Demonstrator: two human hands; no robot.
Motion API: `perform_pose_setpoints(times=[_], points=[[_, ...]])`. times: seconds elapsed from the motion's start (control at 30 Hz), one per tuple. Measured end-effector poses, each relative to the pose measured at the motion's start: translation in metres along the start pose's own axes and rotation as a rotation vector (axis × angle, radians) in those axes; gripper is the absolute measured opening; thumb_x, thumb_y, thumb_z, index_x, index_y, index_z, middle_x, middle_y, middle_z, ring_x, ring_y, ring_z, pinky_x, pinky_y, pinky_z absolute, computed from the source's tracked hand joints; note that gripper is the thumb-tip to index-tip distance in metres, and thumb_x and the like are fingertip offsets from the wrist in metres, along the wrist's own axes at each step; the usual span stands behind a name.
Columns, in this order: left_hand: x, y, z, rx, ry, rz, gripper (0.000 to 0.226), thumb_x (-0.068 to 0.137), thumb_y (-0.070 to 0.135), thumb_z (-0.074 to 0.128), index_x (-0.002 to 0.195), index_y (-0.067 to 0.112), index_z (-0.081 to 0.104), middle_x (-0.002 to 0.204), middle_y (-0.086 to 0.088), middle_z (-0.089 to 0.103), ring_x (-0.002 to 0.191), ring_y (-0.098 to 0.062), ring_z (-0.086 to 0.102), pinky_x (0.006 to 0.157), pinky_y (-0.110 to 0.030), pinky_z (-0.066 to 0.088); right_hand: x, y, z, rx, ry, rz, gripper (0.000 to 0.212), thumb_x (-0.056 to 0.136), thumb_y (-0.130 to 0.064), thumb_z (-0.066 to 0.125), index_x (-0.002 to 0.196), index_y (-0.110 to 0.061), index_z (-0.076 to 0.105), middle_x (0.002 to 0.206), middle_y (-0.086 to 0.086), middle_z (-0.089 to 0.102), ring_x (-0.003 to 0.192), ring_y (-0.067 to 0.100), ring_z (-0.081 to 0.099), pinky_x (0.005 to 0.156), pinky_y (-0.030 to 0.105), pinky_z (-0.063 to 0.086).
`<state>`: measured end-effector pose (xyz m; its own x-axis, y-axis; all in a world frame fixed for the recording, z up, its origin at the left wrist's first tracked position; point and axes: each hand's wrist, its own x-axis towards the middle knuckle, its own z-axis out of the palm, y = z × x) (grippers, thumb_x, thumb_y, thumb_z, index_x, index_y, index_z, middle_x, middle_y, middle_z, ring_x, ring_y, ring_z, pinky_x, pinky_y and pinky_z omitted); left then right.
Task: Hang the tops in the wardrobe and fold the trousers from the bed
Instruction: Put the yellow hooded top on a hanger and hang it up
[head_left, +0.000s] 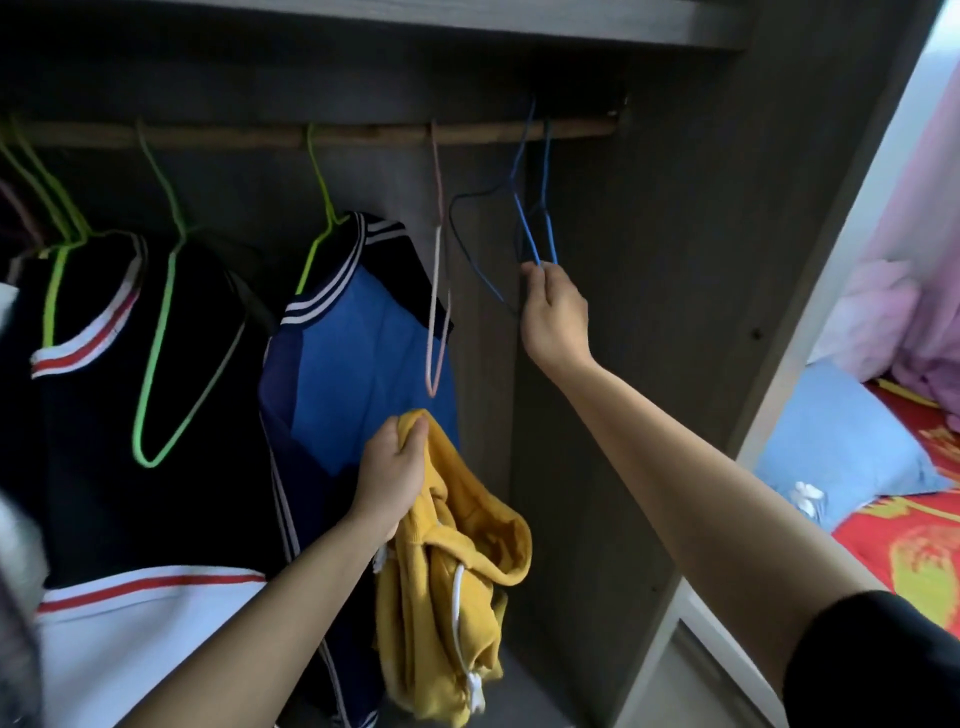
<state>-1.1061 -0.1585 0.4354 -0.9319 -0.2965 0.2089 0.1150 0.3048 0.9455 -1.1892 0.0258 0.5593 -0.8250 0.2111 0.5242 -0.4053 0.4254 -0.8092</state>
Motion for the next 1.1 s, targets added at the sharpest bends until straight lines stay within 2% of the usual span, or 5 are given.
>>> perform_pose_setpoints(times=[0.3, 0.6, 0.8, 0.93, 1.1], points=[[-0.021, 0.011, 0.045, -0.007, 0.007, -0.075, 0.03, 0.099, 0.044, 0.046, 0.086, 0.02, 0.059, 0.076, 0.0, 0.062, 0.067, -0.015, 0.062, 0.055, -0.026, 0.046, 0.025, -0.018, -0.064, -0.036, -0.047, -0.056, 0.033, 0.106, -0.027, 0.038, 0.118, -0.01, 0.063, 0.107, 0.003, 0.067, 0.1, 0.018, 0.061, 0.086, 0.032, 0.047], [-0.043, 0.04, 0.075, -0.151, -0.011, -0.233, 0.025, 0.094, 0.038, 0.051, 0.082, 0.017, 0.056, 0.077, -0.005, 0.055, 0.075, -0.024, 0.057, 0.065, -0.035, 0.047, -0.105, 0.047, -0.102, -0.001, -0.042, -0.029, 0.034, 0.101, -0.047, 0.045, 0.072, -0.03, 0.049, 0.062, -0.018, 0.058, 0.056, 0.001, 0.054, 0.048, 0.015, 0.036], [-0.073, 0.058, 0.113, -0.154, -0.128, -0.326, 0.103, 0.063, 0.094, 0.045, 0.122, 0.01, 0.059, 0.112, -0.008, 0.065, 0.101, -0.024, 0.065, 0.09, -0.041, 0.054, -0.184, 0.097, -0.154, 0.008, -0.062, 0.043, 0.042, 0.099, -0.046, 0.051, 0.069, -0.016, 0.053, 0.058, -0.011, 0.055, 0.053, 0.006, 0.055, 0.047, 0.012, 0.04], [-0.086, 0.061, 0.14, -0.085, -0.127, -0.2, 0.054, 0.088, 0.069, 0.046, 0.074, 0.018, 0.055, 0.081, -0.007, 0.061, 0.076, -0.025, 0.062, 0.067, -0.033, 0.05, -0.217, 0.121, -0.198, 0.032, -0.128, 0.173, 0.043, 0.099, -0.033, 0.055, 0.058, -0.02, 0.055, 0.048, -0.009, 0.054, 0.043, 0.005, 0.052, 0.045, 0.012, 0.039], [-0.102, 0.062, 0.156, 0.071, -0.201, -0.173, 0.052, 0.087, 0.071, 0.047, 0.072, 0.021, 0.053, 0.064, 0.004, 0.06, 0.057, -0.01, 0.059, 0.041, -0.019, 0.041, -0.239, 0.134, -0.243, 0.058, -0.086, 0.293, 0.046, 0.099, -0.026, 0.056, 0.059, -0.004, 0.061, 0.044, -0.003, 0.051, 0.038, 0.01, 0.047, 0.043, 0.021, 0.04]])
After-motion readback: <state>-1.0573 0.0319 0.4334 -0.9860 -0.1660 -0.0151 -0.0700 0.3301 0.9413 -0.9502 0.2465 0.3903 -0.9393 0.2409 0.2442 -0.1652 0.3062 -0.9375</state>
